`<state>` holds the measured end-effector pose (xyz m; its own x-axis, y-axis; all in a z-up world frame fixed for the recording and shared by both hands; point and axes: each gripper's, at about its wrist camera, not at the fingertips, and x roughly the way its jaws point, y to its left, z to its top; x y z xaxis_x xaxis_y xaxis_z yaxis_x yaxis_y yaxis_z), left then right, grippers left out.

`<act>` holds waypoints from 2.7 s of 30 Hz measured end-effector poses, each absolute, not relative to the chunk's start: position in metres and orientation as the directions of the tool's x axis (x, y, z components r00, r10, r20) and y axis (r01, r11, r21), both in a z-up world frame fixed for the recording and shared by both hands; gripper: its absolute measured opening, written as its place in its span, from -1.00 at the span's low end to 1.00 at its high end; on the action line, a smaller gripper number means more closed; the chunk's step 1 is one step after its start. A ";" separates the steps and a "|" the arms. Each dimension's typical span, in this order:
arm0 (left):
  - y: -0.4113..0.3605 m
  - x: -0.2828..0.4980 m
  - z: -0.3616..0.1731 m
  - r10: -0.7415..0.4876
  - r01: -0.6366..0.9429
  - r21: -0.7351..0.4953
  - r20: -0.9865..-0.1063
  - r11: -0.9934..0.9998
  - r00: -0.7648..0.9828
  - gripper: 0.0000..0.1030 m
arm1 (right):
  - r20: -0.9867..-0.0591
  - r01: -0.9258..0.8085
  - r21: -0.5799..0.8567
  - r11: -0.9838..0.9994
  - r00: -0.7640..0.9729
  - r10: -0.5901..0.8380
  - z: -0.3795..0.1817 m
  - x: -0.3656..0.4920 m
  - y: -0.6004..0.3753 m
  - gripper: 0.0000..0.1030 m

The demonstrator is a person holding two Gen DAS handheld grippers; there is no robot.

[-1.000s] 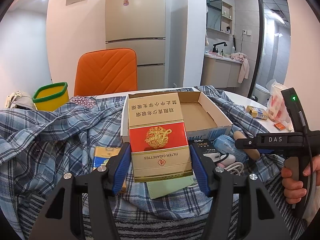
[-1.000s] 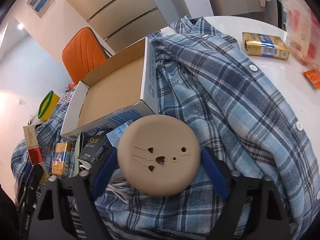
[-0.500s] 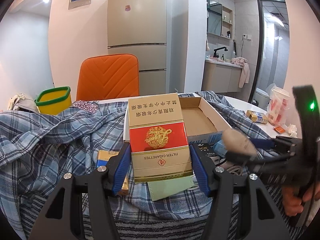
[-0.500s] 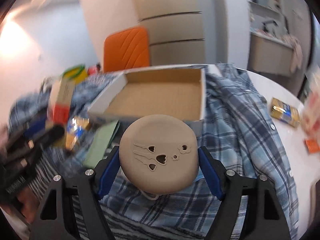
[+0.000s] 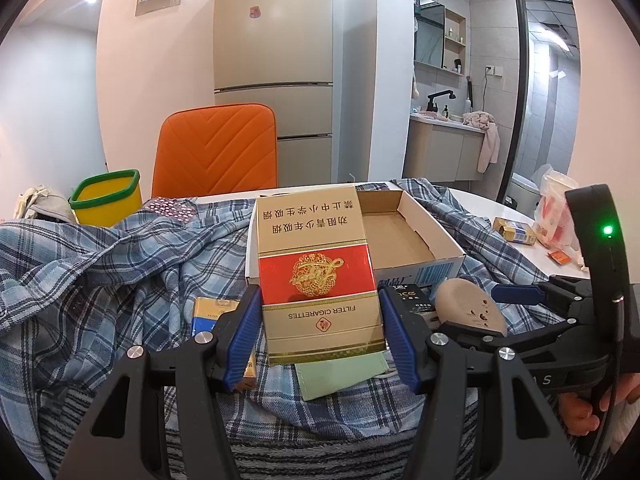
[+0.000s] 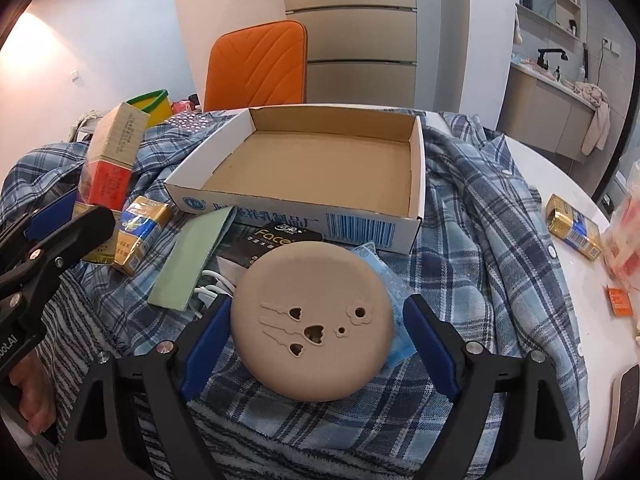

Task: Organize soft objects
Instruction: 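Grasp the beige round compact with the right tool while the left holds the pack, then place the compact in the box with the right tool while the left places the pack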

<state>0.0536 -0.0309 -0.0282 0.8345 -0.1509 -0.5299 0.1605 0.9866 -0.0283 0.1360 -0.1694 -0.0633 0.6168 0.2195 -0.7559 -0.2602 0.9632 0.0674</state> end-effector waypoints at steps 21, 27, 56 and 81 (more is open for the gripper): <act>-0.031 0.037 -0.019 -0.158 0.168 -0.018 -0.452 0.986 0.878 0.12 | -0.460 -0.236 -0.055 0.970 0.868 0.185 -0.023 0.079 -0.165 0.56; -0.029 0.020 -0.007 -0.153 0.161 -0.010 -0.361 0.987 0.920 0.12 | -0.290 -0.192 -0.085 0.978 0.944 0.160 -0.005 0.055 -0.169 0.56; -0.022 0.072 0.020 -0.110 0.110 0.021 0.016 0.994 0.994 0.12 | 0.015 -0.011 -0.046 0.999 1.000 0.011 0.048 0.100 -0.147 0.57; -0.030 0.111 -0.007 -0.082 0.088 0.025 -0.197 0.996 0.977 0.12 | -0.593 -0.074 0.010 0.997 0.803 0.065 -0.044 0.234 -0.152 0.61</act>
